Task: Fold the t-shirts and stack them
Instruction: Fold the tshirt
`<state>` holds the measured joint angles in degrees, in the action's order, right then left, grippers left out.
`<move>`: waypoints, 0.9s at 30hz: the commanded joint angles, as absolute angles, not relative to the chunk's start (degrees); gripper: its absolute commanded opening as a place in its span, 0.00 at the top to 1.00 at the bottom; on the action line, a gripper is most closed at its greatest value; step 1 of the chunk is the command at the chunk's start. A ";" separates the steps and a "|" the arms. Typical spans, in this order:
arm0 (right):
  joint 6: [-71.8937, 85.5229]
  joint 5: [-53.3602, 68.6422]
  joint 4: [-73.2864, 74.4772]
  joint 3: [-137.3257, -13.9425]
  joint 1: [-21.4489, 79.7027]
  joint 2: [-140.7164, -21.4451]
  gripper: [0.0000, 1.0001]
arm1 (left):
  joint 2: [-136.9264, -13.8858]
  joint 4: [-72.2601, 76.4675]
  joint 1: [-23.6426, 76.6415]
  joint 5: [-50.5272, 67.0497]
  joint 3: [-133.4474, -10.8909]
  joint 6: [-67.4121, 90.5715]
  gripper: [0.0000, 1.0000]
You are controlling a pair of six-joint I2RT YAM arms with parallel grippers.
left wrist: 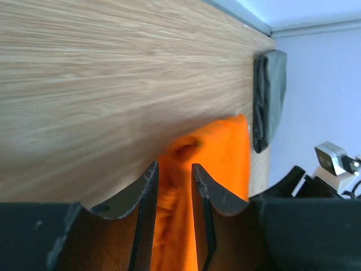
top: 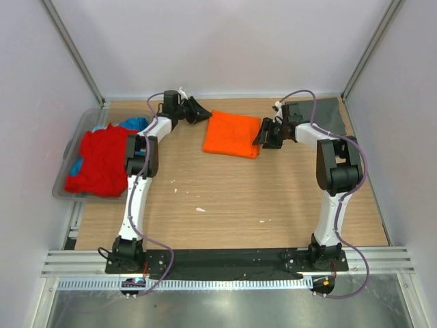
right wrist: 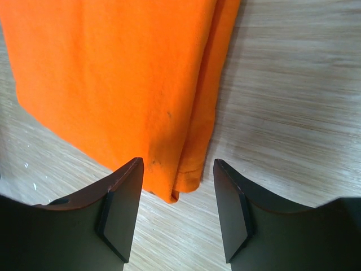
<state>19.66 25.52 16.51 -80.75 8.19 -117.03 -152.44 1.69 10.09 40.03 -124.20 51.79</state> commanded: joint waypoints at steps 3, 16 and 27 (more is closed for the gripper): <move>19.42 27.16 12.31 -78.50 8.17 -115.84 0.43 | -156.44 5.44 9.14 39.90 -130.94 55.19 0.69; 17.32 29.26 10.82 -75.68 8.17 -115.75 0.40 | -153.65 10.20 7.47 41.92 -126.31 60.64 0.67; 19.94 37.35 4.14 -71.29 8.17 -116.55 0.60 | -137.22 5.45 7.20 43.42 -102.95 52.04 0.67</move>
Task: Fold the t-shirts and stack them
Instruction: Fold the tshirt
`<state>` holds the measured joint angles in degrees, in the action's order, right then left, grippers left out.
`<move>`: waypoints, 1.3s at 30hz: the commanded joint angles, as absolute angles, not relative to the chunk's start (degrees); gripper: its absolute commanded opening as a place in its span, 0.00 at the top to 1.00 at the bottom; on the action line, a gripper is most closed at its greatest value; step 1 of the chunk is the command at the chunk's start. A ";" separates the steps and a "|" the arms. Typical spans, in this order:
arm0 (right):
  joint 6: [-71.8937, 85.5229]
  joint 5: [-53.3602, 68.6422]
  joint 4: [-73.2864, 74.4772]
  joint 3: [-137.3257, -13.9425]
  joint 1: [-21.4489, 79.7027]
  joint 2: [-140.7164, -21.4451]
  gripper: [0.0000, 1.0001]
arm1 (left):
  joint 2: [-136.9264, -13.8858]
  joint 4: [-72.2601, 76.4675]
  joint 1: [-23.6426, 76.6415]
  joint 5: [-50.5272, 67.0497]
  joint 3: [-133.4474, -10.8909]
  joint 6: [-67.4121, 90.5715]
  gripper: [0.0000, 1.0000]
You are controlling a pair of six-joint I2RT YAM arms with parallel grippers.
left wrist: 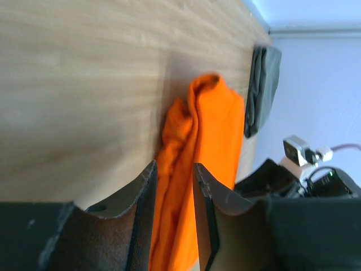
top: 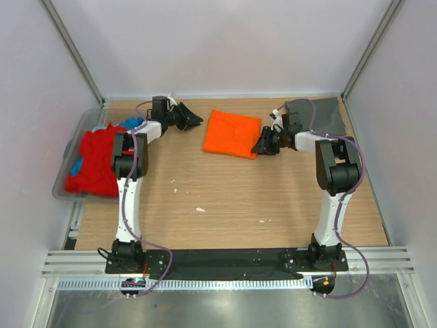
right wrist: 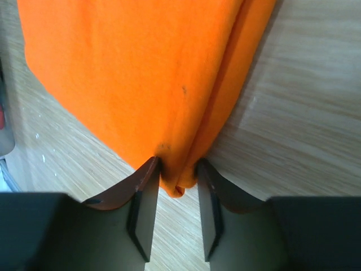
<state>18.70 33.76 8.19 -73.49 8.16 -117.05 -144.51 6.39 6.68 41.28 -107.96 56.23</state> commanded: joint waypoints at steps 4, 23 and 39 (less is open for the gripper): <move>20.39 38.23 2.20 -69.79 7.91 -116.10 0.70 | -132.90 5.19 8.35 44.56 -96.44 48.96 0.66; 22.15 38.59 3.43 -60.58 7.38 -108.73 0.90 | -123.42 -6.65 12.83 38.24 -79.64 42.53 1.00; 28.21 37.10 4.11 -43.68 8.70 -92.64 0.67 | -104.33 -21.34 16.35 24.00 -63.89 40.44 0.68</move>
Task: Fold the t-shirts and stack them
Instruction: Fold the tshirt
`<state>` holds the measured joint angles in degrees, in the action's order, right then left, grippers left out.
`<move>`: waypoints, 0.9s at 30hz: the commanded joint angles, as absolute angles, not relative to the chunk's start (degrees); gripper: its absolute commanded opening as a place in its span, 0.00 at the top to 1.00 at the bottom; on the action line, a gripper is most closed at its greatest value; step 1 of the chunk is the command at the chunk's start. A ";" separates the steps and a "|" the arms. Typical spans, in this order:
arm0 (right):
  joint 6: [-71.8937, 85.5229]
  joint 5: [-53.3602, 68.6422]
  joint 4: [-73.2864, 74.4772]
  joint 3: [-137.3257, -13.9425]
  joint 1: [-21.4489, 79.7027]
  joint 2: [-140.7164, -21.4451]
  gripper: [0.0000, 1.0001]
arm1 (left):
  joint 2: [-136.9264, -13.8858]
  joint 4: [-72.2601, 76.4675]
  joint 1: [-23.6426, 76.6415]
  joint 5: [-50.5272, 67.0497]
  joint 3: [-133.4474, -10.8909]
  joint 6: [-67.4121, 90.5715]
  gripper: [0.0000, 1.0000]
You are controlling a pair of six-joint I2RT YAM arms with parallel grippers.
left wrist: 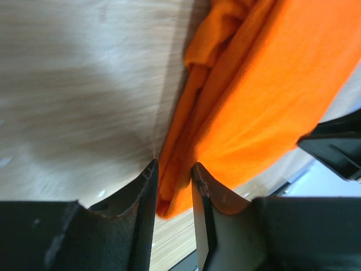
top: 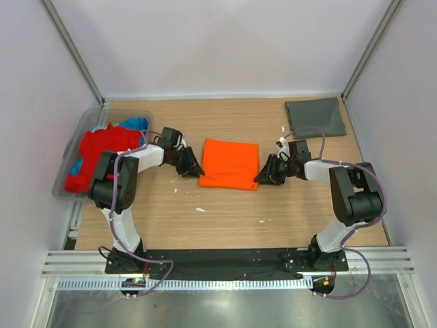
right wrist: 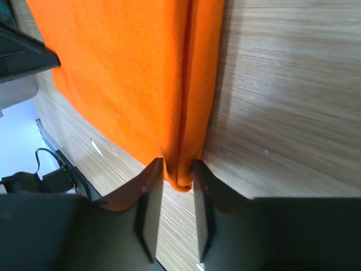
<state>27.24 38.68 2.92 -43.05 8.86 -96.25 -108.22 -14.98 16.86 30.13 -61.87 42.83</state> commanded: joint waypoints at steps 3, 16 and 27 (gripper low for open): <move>28.21 35.51 6.32 -44.38 8.79 -90.01 0.62 | -101.70 -24.87 16.35 21.98 -68.81 38.76 0.67; 28.48 34.89 6.68 -45.88 8.79 -90.44 0.63 | -113.89 -15.91 18.28 29.79 -83.73 38.15 0.75; 27.60 33.75 7.11 -45.17 8.88 -92.29 0.64 | -130.95 -16.96 15.65 31.28 -98.44 38.14 0.80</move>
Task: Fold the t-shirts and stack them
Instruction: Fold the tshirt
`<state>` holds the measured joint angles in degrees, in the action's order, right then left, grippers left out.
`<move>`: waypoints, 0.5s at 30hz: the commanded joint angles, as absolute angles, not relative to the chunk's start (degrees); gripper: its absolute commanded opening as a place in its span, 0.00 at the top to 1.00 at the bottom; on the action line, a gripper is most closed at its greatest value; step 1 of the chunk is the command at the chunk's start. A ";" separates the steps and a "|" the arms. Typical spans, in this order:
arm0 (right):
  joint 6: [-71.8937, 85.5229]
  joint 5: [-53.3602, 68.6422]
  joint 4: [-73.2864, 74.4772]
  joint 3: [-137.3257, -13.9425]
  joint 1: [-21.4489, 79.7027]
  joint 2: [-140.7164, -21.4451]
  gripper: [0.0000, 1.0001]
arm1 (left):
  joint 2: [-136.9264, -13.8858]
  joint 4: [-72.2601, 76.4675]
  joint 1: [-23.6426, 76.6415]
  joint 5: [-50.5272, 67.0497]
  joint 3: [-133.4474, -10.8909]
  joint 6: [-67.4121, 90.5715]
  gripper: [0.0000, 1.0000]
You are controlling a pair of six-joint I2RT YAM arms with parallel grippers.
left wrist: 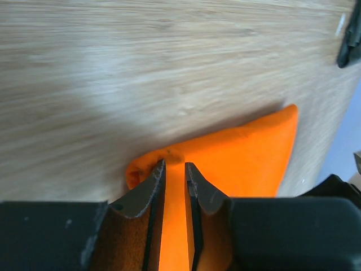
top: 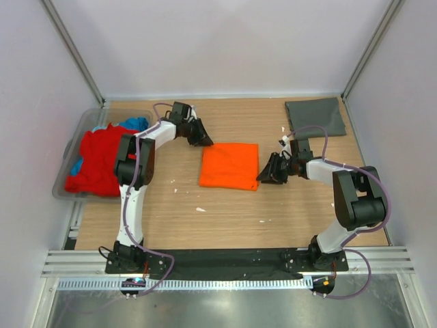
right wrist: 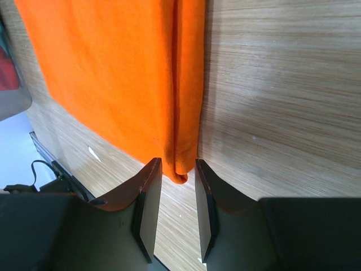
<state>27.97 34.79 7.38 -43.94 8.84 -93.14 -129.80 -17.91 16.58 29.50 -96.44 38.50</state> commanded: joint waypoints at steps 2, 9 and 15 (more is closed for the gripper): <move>27.33 33.31 7.82 -45.52 8.79 -91.94 0.64 | -131.74 -16.79 15.47 31.90 -98.26 38.58 0.79; 25.93 32.35 8.96 -48.77 8.79 -89.82 0.55 | -130.26 -15.56 14.68 39.63 -101.24 42.18 0.76; 22.15 31.82 11.68 -57.12 8.53 -94.03 0.45 | -120.01 -18.10 14.41 41.58 -98.10 38.77 0.76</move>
